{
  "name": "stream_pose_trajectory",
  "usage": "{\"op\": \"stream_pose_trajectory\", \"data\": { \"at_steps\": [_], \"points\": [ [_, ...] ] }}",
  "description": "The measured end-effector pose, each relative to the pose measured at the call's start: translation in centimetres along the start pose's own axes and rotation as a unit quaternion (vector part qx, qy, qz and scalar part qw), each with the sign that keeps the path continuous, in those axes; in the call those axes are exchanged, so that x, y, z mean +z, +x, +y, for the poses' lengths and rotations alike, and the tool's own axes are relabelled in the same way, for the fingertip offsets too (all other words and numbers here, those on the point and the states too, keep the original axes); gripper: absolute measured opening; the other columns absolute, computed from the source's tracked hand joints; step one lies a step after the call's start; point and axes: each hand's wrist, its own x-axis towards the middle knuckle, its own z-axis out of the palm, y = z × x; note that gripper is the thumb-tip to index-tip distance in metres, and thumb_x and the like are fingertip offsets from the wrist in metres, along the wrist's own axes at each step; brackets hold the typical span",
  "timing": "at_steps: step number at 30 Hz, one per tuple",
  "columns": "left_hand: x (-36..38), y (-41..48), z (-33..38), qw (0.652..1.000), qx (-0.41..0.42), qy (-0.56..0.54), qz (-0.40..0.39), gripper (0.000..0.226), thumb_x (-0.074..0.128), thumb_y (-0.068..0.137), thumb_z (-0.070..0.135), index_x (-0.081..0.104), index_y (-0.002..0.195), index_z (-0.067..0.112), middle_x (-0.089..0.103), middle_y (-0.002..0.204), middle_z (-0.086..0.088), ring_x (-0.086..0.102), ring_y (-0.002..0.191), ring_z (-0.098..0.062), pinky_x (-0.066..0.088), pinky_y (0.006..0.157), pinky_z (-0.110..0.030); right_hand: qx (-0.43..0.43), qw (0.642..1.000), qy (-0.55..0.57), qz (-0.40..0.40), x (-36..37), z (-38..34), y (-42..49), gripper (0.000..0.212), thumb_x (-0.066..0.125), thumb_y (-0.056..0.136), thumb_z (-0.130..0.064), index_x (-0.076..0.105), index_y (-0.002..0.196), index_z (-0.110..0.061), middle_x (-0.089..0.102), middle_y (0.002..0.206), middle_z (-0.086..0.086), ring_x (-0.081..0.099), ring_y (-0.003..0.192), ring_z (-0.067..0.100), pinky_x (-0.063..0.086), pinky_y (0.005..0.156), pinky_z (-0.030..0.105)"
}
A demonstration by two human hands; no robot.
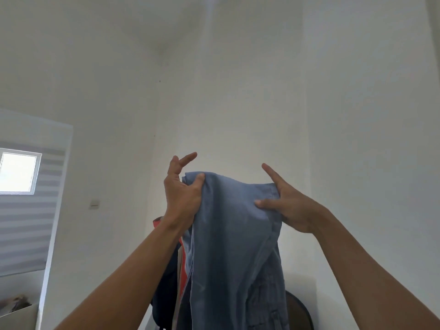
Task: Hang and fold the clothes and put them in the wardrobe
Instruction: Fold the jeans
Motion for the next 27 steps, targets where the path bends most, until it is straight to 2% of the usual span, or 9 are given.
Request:
{"op": "stream_pose_trajectory", "data": {
  "at_steps": [2, 4, 7, 10, 14, 18, 21, 24, 27],
  "points": [
    [-0.4, 0.1, -0.4, 1.000, -0.016, -0.003, 0.006, 0.045, 0.068, 0.089, 0.007, 0.065, 0.121, 0.039, 0.044, 0.153, 0.002, 0.033, 0.146, -0.008, 0.029, 0.121, -0.040, -0.012, 0.996, -0.069, 0.055, 0.3, -0.7, 0.4, 0.070, 0.070, 0.092, -0.019, 0.037, 0.145, -0.048, 0.048, 0.140, 0.005, 0.060, 0.118, 0.029, 0.058, 0.091, 0.045],
    [-0.9, 0.2, -0.8, 1.000, -0.026, -0.007, 0.010, 0.045, 0.069, 0.088, 0.009, 0.065, 0.120, 0.041, 0.050, 0.148, -0.003, 0.039, 0.143, -0.015, 0.033, 0.119, -0.042, -0.018, 0.994, -0.003, 0.106, 0.9, -1.0, 0.6, 0.056, 0.066, 0.095, -0.020, 0.045, 0.142, -0.041, 0.059, 0.131, 0.010, 0.068, 0.104, 0.026, 0.060, 0.085, 0.044],
    [-2.0, 0.9, -0.7, 1.000, -0.016, 0.008, 0.001, 0.049, 0.070, 0.086, 0.006, 0.063, 0.123, 0.039, 0.053, 0.143, 0.008, 0.043, 0.139, -0.014, 0.037, 0.116, -0.042, -0.037, 0.987, 0.159, 0.008, 1.5, 0.0, 0.6, 0.076, 0.068, 0.091, -0.006, 0.035, 0.147, -0.045, 0.060, 0.131, 0.007, 0.068, 0.110, 0.026, 0.058, 0.087, 0.044],
    [-3.7, 2.1, -0.9, 0.997, -0.010, 0.032, -0.073, 0.057, 0.073, 0.081, 0.015, 0.059, 0.124, 0.050, 0.050, 0.145, 0.007, 0.055, 0.129, -0.025, 0.049, 0.105, -0.047, -0.073, 0.992, 0.107, -0.004, 1.9, 0.1, 0.5, 0.088, 0.065, 0.088, 0.009, 0.031, 0.148, -0.046, 0.062, 0.128, 0.014, 0.068, 0.111, 0.031, 0.058, 0.088, 0.044],
    [-5.0, 2.8, -0.5, 0.989, 0.017, 0.100, -0.111, 0.052, 0.073, 0.085, 0.010, 0.064, 0.118, 0.048, 0.035, 0.158, 0.003, 0.041, 0.142, -0.020, 0.047, 0.107, -0.044, -0.102, 0.977, 0.140, 0.125, 2.6, -0.8, 1.2, 0.050, 0.063, 0.095, -0.005, 0.054, 0.138, -0.028, 0.068, 0.110, 0.014, 0.072, 0.089, 0.020, 0.060, 0.077, 0.033],
    [-4.8, 2.4, 0.3, 0.977, 0.084, 0.166, -0.101, 0.049, 0.067, 0.088, 0.004, 0.064, 0.108, 0.048, 0.040, 0.155, 0.004, 0.032, 0.144, -0.007, 0.036, 0.110, -0.023, -0.109, 0.992, 0.007, 0.059, 3.5, 0.4, 1.0, 0.067, 0.069, 0.093, -0.018, 0.039, 0.141, -0.055, 0.049, 0.143, -0.005, 0.057, 0.125, 0.016, 0.053, 0.101, 0.041],
    [-4.3, 2.1, 0.4, 0.984, 0.053, 0.152, -0.073, 0.040, 0.067, 0.089, 0.005, 0.068, 0.103, 0.042, 0.046, 0.148, 0.007, 0.039, 0.137, -0.005, 0.035, 0.105, -0.014, -0.110, 0.990, -0.089, 0.026, 3.0, 0.2, 0.5, 0.075, 0.073, 0.086, -0.004, 0.046, 0.136, -0.053, 0.051, 0.138, -0.002, 0.057, 0.122, 0.020, 0.054, 0.098, 0.040],
    [-4.2, 1.7, 0.6, 0.995, -0.046, 0.038, -0.080, 0.040, 0.075, 0.086, 0.018, 0.066, 0.118, 0.040, 0.051, 0.139, 0.014, 0.045, 0.134, -0.006, 0.041, 0.113, -0.035, -0.112, 0.989, 0.053, 0.077, 3.4, -0.4, 0.2, 0.042, 0.066, 0.090, 0.002, 0.069, 0.120, -0.028, 0.067, 0.116, 0.007, 0.069, 0.098, 0.022, 0.060, 0.083, 0.035],
    [-4.8, 0.8, -0.3, 0.982, -0.053, 0.019, -0.179, 0.082, 0.085, 0.077, 0.026, 0.042, 0.143, 0.047, 0.039, 0.145, 0.012, 0.039, 0.138, -0.009, 0.043, 0.110, -0.033, -0.103, 0.968, 0.194, 0.118, 4.1, -0.4, 0.8, 0.031, 0.062, 0.092, 0.005, 0.073, 0.112, -0.016, 0.071, 0.114, 0.007, 0.070, 0.099, 0.022, 0.059, 0.085, 0.035]
  ]
}}
